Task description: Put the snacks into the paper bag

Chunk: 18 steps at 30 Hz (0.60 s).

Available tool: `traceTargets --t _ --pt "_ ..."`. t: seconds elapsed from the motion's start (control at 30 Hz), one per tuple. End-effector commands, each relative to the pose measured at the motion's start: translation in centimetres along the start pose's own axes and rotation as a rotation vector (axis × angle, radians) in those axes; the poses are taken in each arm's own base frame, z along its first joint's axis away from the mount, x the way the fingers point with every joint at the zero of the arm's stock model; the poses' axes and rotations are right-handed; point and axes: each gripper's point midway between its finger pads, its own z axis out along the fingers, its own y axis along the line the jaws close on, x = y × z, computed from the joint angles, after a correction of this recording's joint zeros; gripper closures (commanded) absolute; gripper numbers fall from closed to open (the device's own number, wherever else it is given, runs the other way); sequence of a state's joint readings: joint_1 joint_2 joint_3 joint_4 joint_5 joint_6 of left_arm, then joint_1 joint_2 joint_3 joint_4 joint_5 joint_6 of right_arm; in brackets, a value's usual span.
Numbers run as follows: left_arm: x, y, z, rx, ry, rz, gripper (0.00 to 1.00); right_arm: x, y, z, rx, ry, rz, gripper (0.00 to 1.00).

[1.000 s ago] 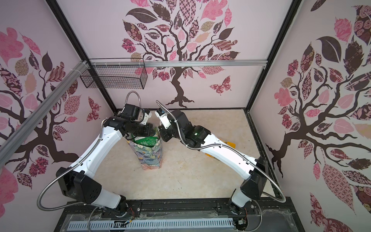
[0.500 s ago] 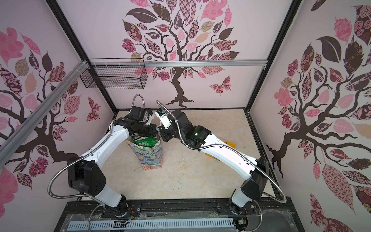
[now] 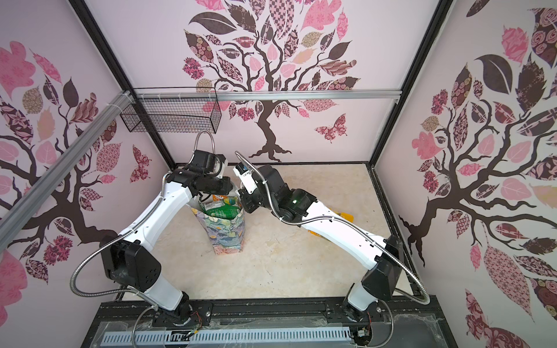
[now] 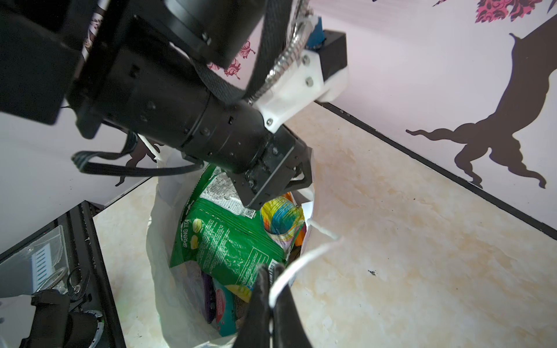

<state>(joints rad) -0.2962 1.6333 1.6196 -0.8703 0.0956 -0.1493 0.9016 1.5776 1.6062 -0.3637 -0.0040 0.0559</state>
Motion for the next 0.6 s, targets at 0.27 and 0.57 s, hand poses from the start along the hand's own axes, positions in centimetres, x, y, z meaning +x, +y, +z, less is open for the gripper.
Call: traceTargets --t 0.27,0.57 --pt "-5.7 -2.1 -7.5 0.056 -0.189 0.017 0.37 -3.1 0.0 -2.9 0.001 -0.105 0.008 0.94" --pt "-4.8 0.6 -19.7 -0.115 -0.322 0.049 0.07 -3.9 0.2 -3.4 -0.005 -0.106 0.011 0.78"
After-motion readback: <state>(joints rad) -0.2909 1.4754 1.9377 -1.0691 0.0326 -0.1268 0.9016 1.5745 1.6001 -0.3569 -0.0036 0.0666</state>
